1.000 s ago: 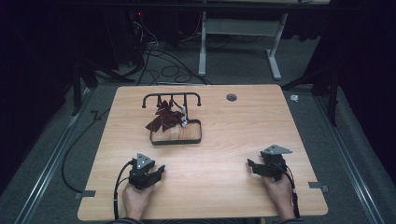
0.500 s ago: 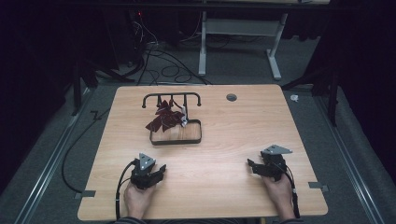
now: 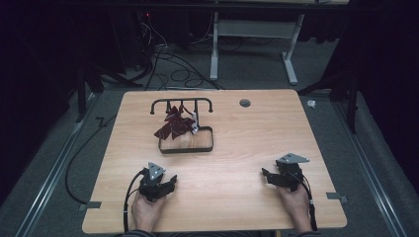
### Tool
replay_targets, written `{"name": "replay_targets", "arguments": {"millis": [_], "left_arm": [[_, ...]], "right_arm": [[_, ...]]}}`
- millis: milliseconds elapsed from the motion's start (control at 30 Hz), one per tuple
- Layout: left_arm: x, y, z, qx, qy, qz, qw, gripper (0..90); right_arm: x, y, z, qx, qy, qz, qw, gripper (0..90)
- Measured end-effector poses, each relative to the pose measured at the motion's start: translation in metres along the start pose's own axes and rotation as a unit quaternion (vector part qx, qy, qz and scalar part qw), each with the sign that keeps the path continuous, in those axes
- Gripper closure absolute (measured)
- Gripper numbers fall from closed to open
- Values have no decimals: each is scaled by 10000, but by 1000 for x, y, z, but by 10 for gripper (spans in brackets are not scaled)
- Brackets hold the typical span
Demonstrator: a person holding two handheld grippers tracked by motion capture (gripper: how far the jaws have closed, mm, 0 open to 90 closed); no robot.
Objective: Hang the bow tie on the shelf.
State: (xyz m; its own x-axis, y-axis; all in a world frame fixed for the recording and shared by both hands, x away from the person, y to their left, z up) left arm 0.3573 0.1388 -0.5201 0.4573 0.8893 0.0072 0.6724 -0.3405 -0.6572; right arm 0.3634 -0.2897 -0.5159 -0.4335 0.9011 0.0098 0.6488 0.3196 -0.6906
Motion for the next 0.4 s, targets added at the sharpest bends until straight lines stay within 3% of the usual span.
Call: {"name": "replay_targets", "arguments": {"millis": [400], "left_arm": [[0, 0, 0, 2, 4, 25, 10000, 404]], "right_arm": [[0, 0, 0, 2, 2, 2, 10000, 334]]}}
Point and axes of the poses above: each handheld gripper's, and its own axes: y roughly forward along the jaws, z roughly out of its underside, x roughly to its left, the point moved 2 cm from there along y, roughly forward along the jaws, and after that the axes turned 2 degrees about -z, right-handed, at the moved point
